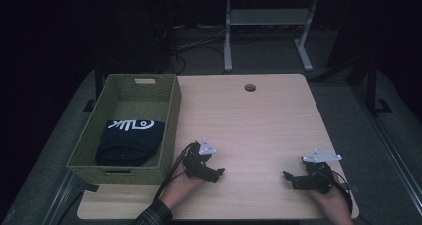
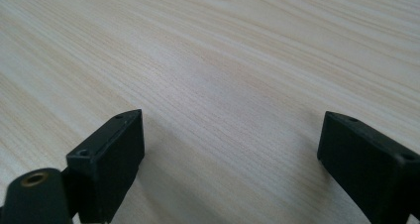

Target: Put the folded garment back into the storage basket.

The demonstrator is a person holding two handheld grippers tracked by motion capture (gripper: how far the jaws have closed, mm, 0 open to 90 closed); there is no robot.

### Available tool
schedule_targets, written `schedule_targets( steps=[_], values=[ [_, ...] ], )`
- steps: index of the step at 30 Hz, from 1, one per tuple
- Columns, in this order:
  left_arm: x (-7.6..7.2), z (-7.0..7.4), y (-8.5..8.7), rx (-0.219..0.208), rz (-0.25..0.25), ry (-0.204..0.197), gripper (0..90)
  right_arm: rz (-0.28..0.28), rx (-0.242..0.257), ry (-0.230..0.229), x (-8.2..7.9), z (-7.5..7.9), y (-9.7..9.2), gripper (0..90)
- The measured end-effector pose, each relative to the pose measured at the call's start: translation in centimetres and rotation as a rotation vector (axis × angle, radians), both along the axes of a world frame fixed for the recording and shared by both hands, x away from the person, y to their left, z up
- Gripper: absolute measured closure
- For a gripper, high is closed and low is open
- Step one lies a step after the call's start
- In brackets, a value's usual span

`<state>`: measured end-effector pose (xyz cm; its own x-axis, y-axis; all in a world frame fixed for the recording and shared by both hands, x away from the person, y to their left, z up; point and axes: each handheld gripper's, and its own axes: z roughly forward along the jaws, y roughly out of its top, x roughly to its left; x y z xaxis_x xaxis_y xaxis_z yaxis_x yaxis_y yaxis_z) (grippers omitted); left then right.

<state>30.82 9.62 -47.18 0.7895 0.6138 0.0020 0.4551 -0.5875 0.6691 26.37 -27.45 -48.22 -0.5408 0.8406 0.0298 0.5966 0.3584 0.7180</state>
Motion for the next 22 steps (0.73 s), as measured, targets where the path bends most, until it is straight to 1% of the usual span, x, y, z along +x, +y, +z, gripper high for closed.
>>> schedule_targets(
  steps=[4,7,22],
  values=[
    [0.06,-0.2,0.24,-0.017,0.0,-0.015,12.7,0.0,0.0,0.0,0.0,0.0,0.0,10.6],
    [-0.01,-0.54,0.5,-0.049,-0.003,-0.038,12.7,0.0,0.0,0.0,0.0,0.0,0.0,10.6],
    [0.0,-0.56,0.55,-0.052,-0.003,-0.037,12.7,0.001,0.0,0.0,-0.01,0.0,0.01,10.6]
  ],
)
